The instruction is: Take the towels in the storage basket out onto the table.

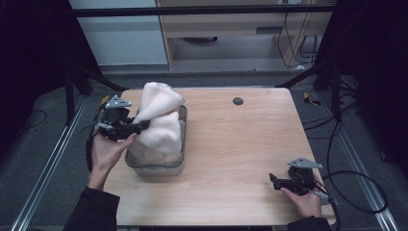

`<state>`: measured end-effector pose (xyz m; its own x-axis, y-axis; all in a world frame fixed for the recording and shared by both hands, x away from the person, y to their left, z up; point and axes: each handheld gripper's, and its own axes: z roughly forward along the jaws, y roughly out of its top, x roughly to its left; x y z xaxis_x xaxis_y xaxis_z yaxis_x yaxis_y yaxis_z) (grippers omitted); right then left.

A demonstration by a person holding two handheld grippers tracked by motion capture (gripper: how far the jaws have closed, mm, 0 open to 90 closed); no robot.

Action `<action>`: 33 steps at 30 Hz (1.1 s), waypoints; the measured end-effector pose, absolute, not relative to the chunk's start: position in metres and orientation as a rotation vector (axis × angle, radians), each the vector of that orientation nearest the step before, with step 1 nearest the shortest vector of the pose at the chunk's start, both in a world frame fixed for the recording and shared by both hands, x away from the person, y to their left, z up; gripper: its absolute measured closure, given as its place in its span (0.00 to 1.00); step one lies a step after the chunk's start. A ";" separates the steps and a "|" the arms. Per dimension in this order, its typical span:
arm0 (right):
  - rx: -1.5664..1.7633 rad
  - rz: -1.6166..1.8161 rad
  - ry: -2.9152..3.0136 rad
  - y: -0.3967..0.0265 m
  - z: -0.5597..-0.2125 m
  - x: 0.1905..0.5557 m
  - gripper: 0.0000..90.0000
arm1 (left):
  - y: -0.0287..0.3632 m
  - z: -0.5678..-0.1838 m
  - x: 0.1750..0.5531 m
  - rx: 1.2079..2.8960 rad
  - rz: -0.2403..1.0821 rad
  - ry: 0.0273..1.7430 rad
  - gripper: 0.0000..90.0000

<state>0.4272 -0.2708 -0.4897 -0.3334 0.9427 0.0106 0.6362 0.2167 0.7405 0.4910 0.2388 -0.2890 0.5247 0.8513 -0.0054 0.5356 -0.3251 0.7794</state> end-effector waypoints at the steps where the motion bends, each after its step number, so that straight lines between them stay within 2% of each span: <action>1: 1.457 0.917 2.051 -0.271 -0.490 0.427 0.10 | 0.238 -0.285 0.491 2.019 0.540 1.117 0.76; 12: 1.461 0.918 2.051 -0.271 -0.489 0.427 0.10 | 0.228 -0.258 0.490 2.025 0.552 1.070 0.76; 25: 1.462 0.916 2.054 -0.271 -0.489 0.427 0.10 | 0.234 -0.216 0.495 2.018 0.573 1.060 0.76; 33: 1.461 0.917 2.054 -0.271 -0.489 0.427 0.10 | 0.227 -0.204 0.497 2.037 0.548 1.028 0.76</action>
